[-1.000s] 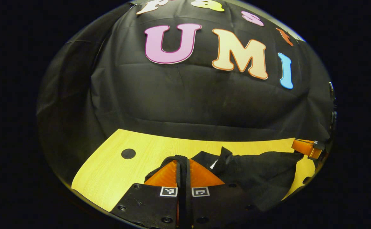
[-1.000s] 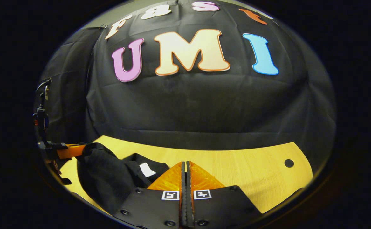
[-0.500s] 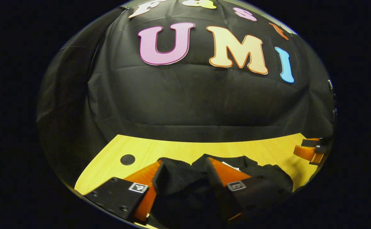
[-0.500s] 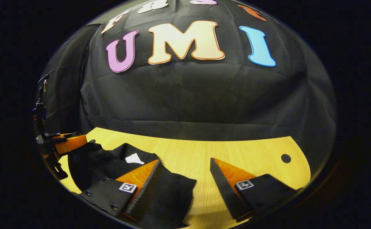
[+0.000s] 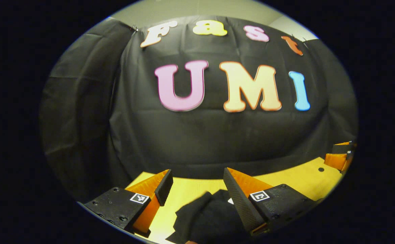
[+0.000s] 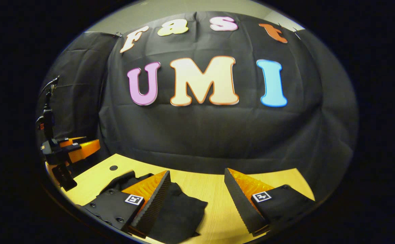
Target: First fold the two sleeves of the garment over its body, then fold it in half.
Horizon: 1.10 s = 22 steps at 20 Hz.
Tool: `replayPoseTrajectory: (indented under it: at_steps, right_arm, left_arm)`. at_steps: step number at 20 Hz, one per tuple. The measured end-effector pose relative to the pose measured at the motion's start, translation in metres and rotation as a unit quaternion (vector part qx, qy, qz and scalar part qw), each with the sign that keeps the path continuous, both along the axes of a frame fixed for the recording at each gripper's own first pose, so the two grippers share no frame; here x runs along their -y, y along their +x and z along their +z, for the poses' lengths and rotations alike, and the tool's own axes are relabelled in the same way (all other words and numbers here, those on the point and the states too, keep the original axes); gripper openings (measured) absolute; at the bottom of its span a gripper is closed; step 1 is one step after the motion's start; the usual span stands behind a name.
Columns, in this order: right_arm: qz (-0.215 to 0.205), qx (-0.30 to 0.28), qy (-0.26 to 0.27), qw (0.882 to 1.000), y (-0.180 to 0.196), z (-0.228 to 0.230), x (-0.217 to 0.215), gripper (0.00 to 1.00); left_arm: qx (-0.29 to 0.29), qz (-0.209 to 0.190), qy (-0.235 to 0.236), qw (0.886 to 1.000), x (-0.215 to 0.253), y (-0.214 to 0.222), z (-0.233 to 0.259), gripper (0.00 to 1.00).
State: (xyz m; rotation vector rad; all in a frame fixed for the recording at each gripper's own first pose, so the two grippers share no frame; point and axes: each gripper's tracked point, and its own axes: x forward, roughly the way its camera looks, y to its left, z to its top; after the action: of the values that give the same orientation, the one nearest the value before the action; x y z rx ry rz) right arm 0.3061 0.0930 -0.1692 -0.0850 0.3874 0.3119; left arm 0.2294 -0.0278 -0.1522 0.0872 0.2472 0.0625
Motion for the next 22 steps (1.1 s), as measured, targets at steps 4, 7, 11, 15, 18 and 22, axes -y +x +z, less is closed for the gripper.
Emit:
replayPoseTrajectory:
  at_steps: [4,7,11,15,18,22]
  right_arm:
    - [0.008,0.073,0.023,0.997,-0.072,0.070,-0.003,1.00]
    - [0.005,0.120,0.058,0.991,-0.133,0.101,-0.001,1.00]
    - [-0.013,0.124,0.075,0.989,-0.198,0.102,0.010,0.99]
    - [-0.045,0.122,0.088,0.988,-0.248,0.096,0.028,0.99]
    - [-0.069,0.119,0.086,0.987,-0.273,0.087,0.037,0.99]
    - [-0.084,0.122,0.107,0.983,-0.295,0.080,0.034,0.96]
  left_arm:
    - [0.055,-0.017,-0.022,0.998,0.013,-0.038,0.056,0.91]
    - [0.054,-0.035,-0.007,0.998,0.021,-0.078,0.070,0.95]
    - [0.051,-0.075,-0.009,0.996,0.044,-0.125,0.074,0.95]
    - [0.031,-0.096,-0.031,0.994,0.053,-0.164,0.066,0.95]
    - [0.012,-0.097,-0.047,0.994,0.057,-0.193,0.054,0.90]
    - [-0.018,-0.118,-0.017,0.993,0.062,-0.222,0.031,0.91]
